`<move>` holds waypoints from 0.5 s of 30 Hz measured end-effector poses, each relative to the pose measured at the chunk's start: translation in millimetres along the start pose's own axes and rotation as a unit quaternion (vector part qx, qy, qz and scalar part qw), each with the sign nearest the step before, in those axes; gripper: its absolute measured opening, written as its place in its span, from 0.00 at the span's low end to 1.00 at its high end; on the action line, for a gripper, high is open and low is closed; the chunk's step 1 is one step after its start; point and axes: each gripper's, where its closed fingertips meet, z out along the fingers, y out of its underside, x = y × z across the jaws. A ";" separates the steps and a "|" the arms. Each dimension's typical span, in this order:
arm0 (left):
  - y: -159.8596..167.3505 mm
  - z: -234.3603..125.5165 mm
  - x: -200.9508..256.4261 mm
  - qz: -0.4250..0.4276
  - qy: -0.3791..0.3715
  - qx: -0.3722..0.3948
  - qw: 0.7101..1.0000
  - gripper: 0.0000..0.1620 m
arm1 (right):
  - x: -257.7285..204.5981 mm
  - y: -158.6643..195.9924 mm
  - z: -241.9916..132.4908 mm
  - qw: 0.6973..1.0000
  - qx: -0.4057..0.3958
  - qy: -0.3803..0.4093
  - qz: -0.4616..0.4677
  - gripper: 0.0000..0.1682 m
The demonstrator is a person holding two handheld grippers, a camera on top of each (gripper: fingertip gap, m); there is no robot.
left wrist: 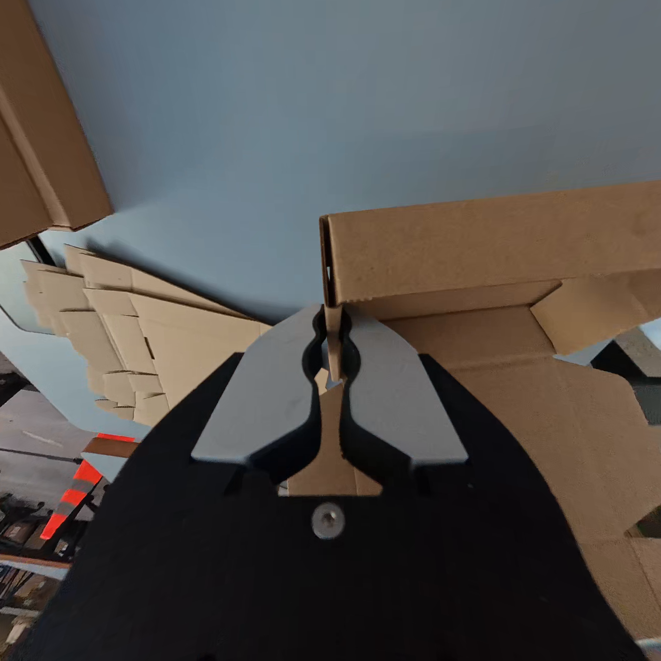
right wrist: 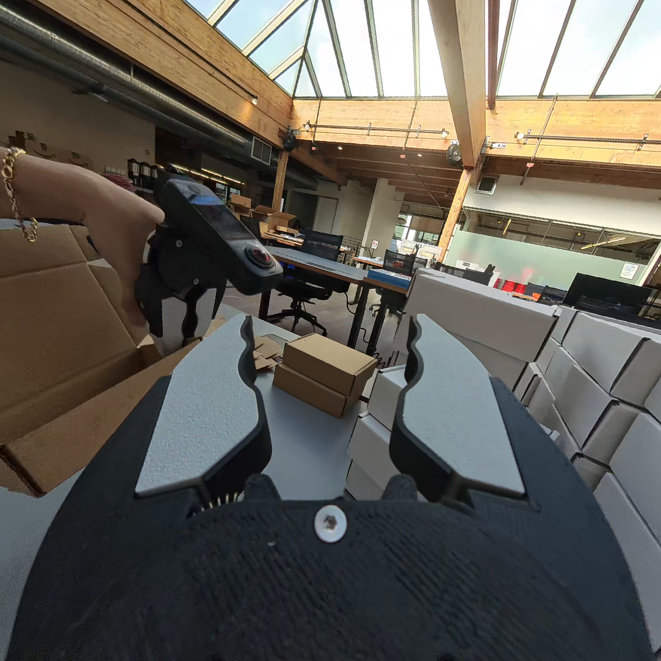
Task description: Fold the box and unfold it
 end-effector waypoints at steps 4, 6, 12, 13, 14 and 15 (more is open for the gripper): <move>-0.5 42.1 20.0 0.063 0.044 -0.112 0.991 0.03 | 13.8 5.2 -11.0 1.000 0.003 0.018 0.004 0.48; -1.1 60.4 25.8 0.088 0.051 -0.157 0.982 0.03 | 21.9 5.3 -16.4 0.999 0.007 0.032 0.002 0.47; -9.4 89.1 33.9 0.119 0.048 -0.213 0.969 0.03 | 35.7 7.9 -25.3 0.999 -0.003 0.046 -0.012 0.44; -10.3 92.1 35.9 0.122 0.048 -0.218 0.967 0.03 | 35.7 10.2 -25.4 0.999 -0.009 0.043 -0.014 0.44; -10.8 94.7 39.1 0.125 0.053 -0.221 0.966 0.03 | 35.3 12.8 -25.0 0.999 -0.017 0.039 -0.015 0.44; -10.7 96.9 40.3 0.127 0.052 -0.226 0.964 0.04 | 34.7 15.2 -24.2 0.999 -0.023 0.036 -0.017 0.44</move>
